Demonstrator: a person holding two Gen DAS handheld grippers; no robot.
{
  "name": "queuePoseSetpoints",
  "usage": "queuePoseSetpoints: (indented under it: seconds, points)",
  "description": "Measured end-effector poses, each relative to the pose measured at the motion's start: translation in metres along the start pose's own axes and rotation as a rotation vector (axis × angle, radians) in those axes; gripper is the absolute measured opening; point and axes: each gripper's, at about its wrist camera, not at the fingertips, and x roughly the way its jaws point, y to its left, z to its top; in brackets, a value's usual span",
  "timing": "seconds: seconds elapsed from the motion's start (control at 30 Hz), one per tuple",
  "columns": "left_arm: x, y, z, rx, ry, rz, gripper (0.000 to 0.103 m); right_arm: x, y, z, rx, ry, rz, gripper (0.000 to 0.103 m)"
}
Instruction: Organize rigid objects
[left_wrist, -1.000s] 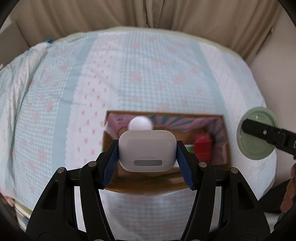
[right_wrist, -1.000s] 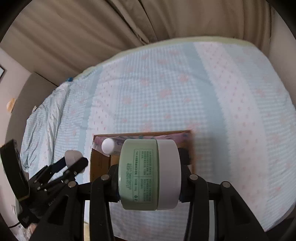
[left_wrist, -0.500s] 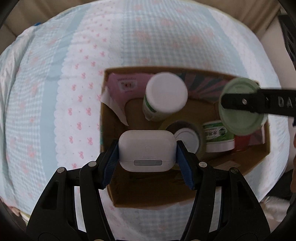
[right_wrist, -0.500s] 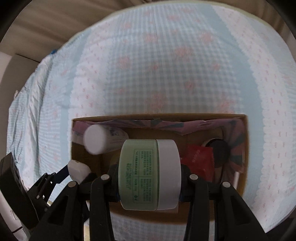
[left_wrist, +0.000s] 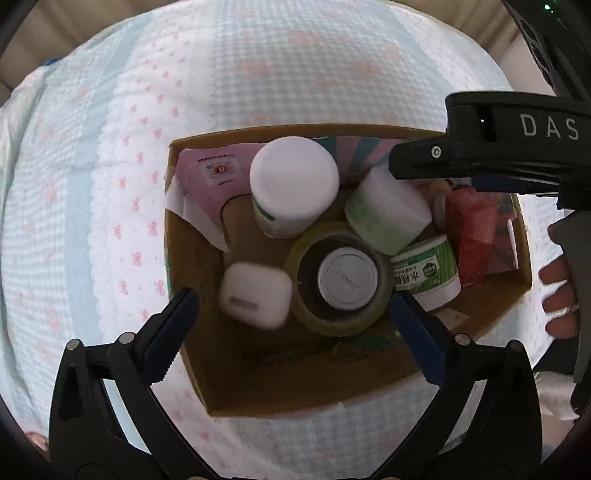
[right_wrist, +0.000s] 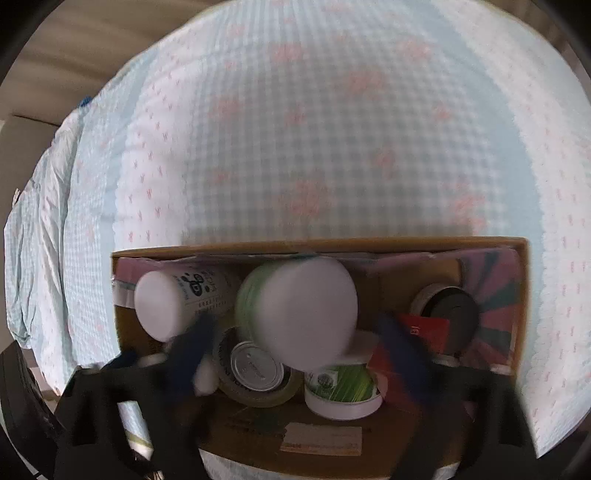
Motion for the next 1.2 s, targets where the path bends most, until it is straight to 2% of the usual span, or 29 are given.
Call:
queuePoseSetpoints:
  seconds: [0.4,0.77,0.97,1.2]
  points:
    - [-0.041,-0.004,-0.031,-0.023,-0.066,-0.029,0.103,-0.040,-0.018,-0.034,0.056,-0.074,-0.027,0.100]
    - [-0.096,-0.022,-0.035,-0.019,-0.151,0.034,0.103,-0.096,-0.030,-0.061,0.041,-0.171,-0.010,0.100]
    - [-0.163,-0.055,-0.030,-0.062,-0.261,0.102,0.103,-0.161,-0.050,-0.080,-0.035,-0.249,-0.002,0.100]
    - [-0.265,-0.109,-0.024,-0.087,-0.467,0.108,0.103,-0.263,-0.088,-0.107,-0.115,-0.418,-0.068,0.100]
